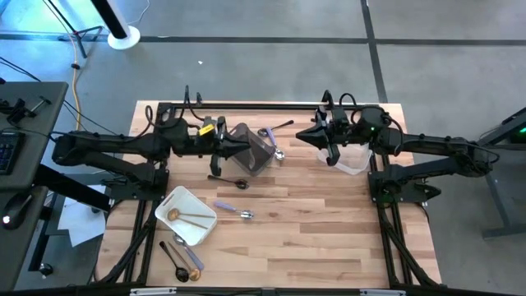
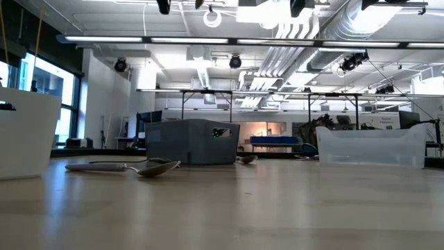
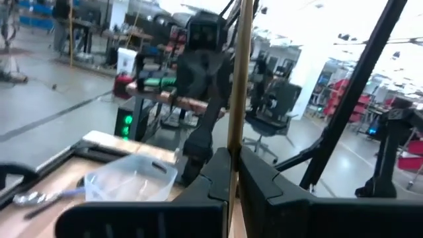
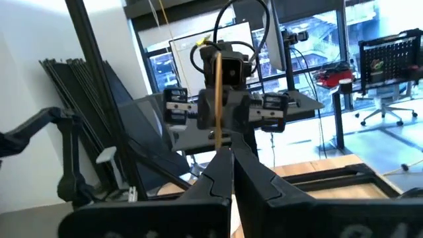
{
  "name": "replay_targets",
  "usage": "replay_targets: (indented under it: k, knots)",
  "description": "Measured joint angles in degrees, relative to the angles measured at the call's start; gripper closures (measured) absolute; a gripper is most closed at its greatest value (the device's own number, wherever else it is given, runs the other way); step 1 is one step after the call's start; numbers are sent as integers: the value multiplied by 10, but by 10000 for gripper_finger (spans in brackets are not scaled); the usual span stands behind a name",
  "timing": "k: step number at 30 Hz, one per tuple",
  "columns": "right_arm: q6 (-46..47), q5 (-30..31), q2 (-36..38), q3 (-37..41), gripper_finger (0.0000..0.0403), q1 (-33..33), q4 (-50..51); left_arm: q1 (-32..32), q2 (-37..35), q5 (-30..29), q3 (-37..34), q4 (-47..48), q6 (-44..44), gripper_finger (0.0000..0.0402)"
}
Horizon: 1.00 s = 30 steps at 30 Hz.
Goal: Sort silverware by color (type)
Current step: Put the top gold spoon into the white bin
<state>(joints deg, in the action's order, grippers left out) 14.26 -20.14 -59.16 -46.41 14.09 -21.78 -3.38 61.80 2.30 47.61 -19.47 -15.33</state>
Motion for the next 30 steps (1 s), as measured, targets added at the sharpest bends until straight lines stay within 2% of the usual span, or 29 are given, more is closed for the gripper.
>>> replay_targets:
  k: [30]
  knots:
    - [-13,0,0,0,402,0,1,-6,0,-12,4,2,24,401]
